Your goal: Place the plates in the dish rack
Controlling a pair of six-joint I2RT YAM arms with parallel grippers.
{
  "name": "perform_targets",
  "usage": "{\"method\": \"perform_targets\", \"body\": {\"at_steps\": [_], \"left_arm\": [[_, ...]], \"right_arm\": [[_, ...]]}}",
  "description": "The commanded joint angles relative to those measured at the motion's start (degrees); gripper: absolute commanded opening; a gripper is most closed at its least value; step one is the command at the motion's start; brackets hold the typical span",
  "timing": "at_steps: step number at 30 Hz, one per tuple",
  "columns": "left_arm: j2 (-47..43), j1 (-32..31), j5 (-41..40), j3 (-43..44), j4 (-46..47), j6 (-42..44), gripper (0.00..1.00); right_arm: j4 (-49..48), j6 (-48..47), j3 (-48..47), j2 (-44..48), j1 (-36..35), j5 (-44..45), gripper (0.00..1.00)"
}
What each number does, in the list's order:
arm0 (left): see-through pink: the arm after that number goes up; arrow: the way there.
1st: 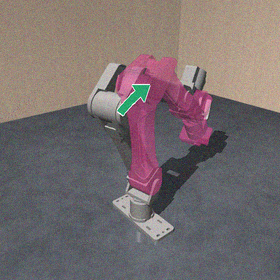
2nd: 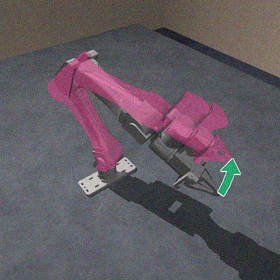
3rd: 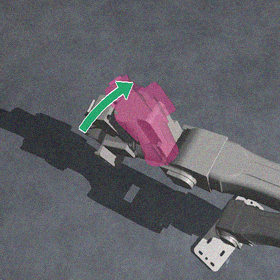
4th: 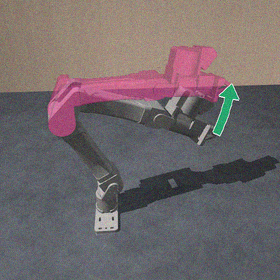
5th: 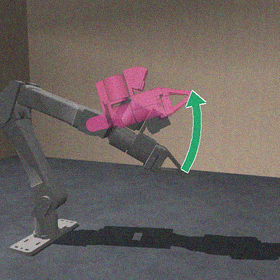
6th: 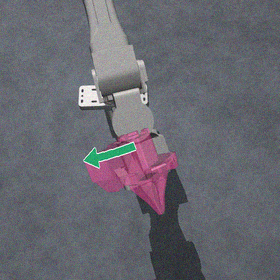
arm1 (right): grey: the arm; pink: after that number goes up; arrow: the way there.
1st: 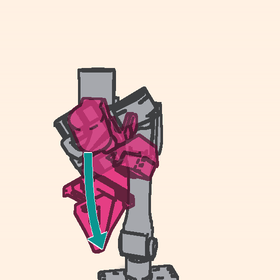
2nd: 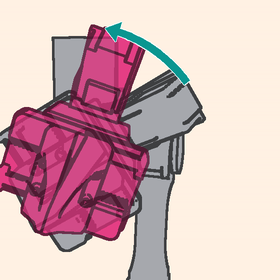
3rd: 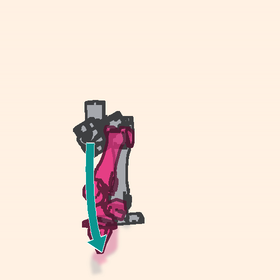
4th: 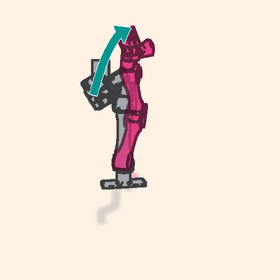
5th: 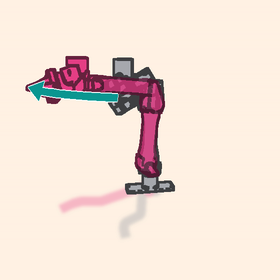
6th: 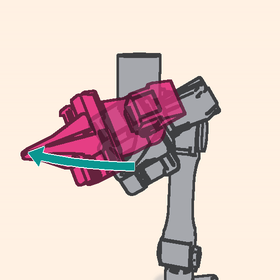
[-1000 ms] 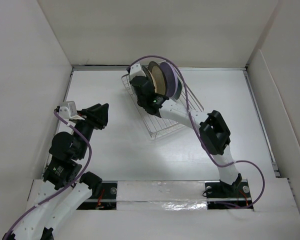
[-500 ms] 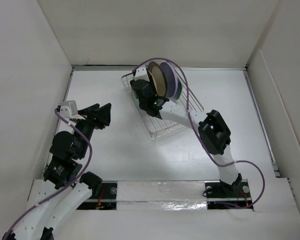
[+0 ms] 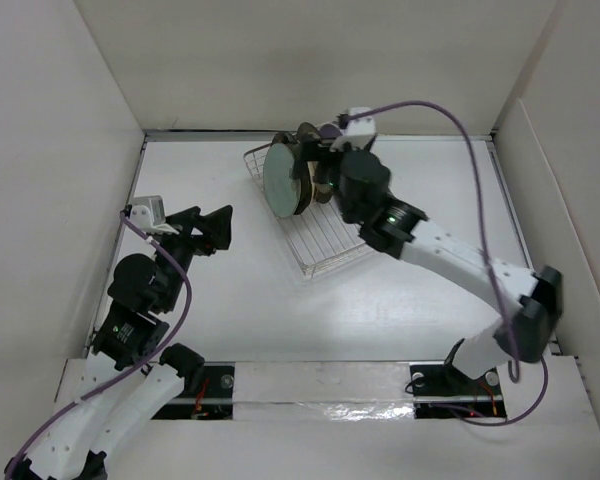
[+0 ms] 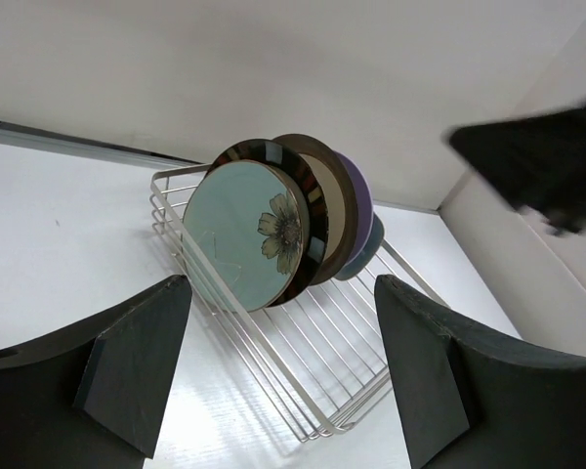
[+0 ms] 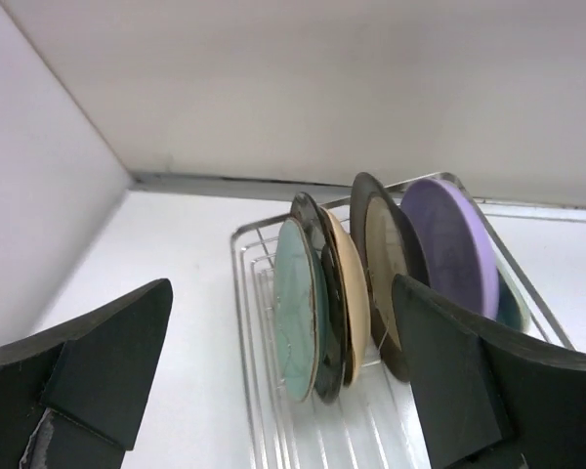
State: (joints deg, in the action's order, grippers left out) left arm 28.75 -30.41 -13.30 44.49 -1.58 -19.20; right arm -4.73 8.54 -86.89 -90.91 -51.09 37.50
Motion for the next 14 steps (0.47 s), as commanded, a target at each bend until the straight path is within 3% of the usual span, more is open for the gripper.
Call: {"method": "perform_targets", "body": {"at_steps": [1, 4, 8, 12, 14], "left_arm": [[0.3, -0.3, 0.1, 0.6, 1.7, 1.0, 0.74], [0.9, -0.3, -0.3, 1.1, 1.7, 1.0, 0.73], [2.0, -0.3, 0.4, 2.3, 1.7, 0.7, 0.74], [4.2, -0.3, 2.6, 3.1, 1.7, -0.1, 0.73], [5.4, -0.3, 4.1, 4.1, 1.7, -0.7, 0.76]], "right_arm": [[-6.0, 4.3, 12.3, 14.8, 0.3, 2.0, 0.99], [-6.9, 7.8, 26.0, 31.1, 2.4, 4.9, 0.99], [-1.9, 13.5, 38.3, 48.6, 10.5, 4.6, 0.99], [2.4, 18.0, 42.0, 54.0, 22.1, -4.6, 0.99], [3.0, 18.4, 41.6, 53.3, 24.2, -11.4, 0.99]]}}
